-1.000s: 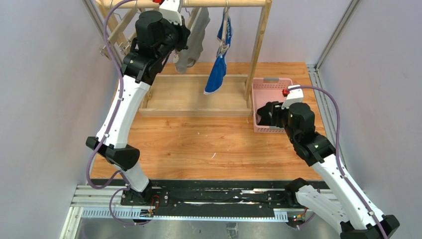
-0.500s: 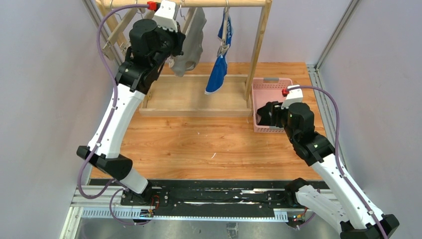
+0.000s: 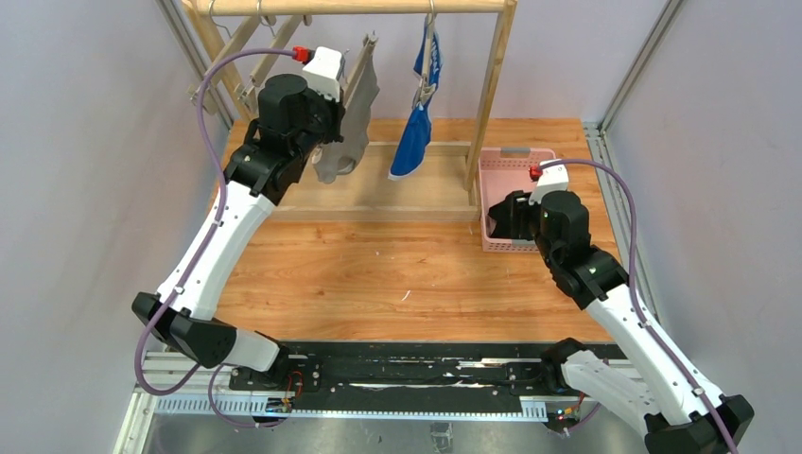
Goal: Remove the underwear clipped to the hanger
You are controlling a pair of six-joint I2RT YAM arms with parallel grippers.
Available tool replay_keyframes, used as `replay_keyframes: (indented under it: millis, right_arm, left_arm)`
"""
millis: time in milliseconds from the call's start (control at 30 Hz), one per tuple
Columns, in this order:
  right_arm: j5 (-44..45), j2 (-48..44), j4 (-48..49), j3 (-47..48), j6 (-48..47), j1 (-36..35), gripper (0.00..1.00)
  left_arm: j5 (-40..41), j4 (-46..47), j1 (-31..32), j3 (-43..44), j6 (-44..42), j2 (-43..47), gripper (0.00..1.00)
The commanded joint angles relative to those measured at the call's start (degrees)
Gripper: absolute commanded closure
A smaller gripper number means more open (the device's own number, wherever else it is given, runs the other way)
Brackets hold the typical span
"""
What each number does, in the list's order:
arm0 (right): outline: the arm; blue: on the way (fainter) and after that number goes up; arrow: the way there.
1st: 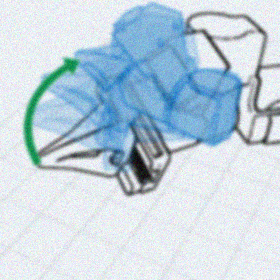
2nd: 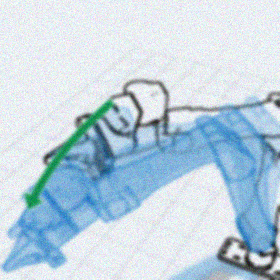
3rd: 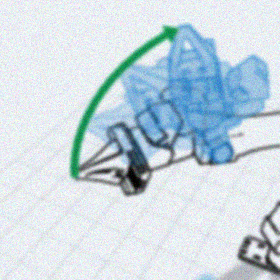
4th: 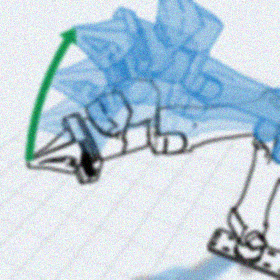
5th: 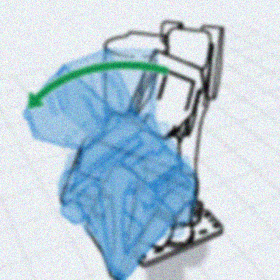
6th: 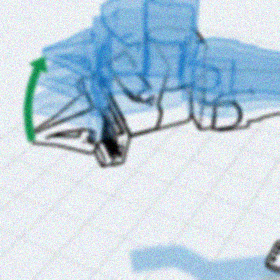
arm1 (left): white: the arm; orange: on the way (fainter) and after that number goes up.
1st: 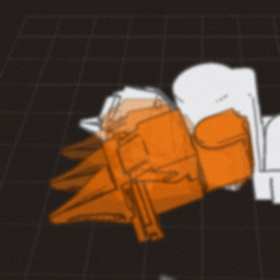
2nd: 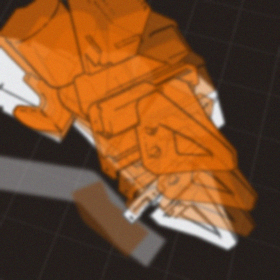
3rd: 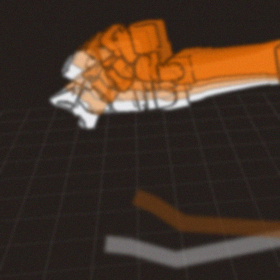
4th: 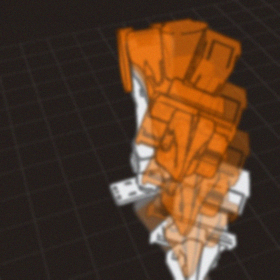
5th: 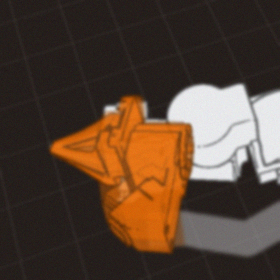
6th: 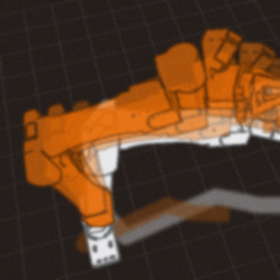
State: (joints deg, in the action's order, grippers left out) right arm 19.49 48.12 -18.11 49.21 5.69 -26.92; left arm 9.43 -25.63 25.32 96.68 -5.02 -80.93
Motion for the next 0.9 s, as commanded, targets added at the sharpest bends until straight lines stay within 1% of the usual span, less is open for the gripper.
replay_keyframes:
  millis: [0, 100, 200, 333, 400, 467, 567, 633, 667, 700, 767, 867]
  right_arm:
    - [0.16, -0.07, 2.21, -0.55, -0.73, -1.38, 0.47]
    - [-1.1, 0.23, 3.86, -1.11, -1.08, -1.38, 0.46]
    - [-2.66, 1.39, 5.22, -1.39, -0.64, -1.37, 0.46]
    - [-4.36, 4.19, 7.1, -0.75, -0.37, -1.3, 0.45]
    - [-4.95, 5.82, 7.86, -0.1, -0.3, -1.29, 0.45]
    - [-7.58, 7.27, 8.76, 0.8, -0.33, -1.17, 0.45]
    - [-13.35, 9.16, 9.43, 2.49, -0.99, -0.84, 0.43]
    - [-18.87, 10.11, 9.94, 3.43, -1.92, -0.2, 0.41]
    - [-22.12, 10.43, 10.34, 3.64, -2.55, 0.34, 0.39]
    - [-27.42, 10.71, 10.67, 3.84, -3.57, 0.9, 0.39]
    - [-34.16, 10.89, 10.75, 4.05, -5.21, 2.18, 0.38]
    - [-44.37, 9.56, 10.81, 3.45, -6.61, 4.25, 0.38]
  left_arm:
    - [0.02, -0.62, 0.3, -0.39, -1.83, 3.5, 1.0]
    - [-1.27, -6.64, 0.33, -2.79, -2.64, 5.97, 1.0]
    - [-2.47, -11.82, 0.34, -6.88, -3.65, 10.71, 1.0]
    - [-1.49, -17.75, 0.31, -13.49, -3.56, 19.66, 1.0]
    - [-2.3, -19.96, 0.29, -16.36, -3.0, 25.09, 1.0]
    - [-4.06, -22.21, 0.27, -18.78, -2.46, 29.26, 1.0]
    - [-8.49, -26.24, 0.3, -19.89, -2.04, 33.35, 1.0]
    - [-14.17, -28.99, 0.3, -20.32, -1.85, 34.5, 1.0]
    - [-16.93, -30.39, 0.29, -20.53, -1.95, 34.67, 1.0]
    - [-20.06, -31.58, 0.31, -20.9, -2.12, 34.57, 1.0]
    - [-24.82, -33.48, 0.28, -21.67, -2.2, 33.9, 1.0]
    - [-29.07, -36.04, 0.34, -23.09, -2.92, 32.26, 1.0]
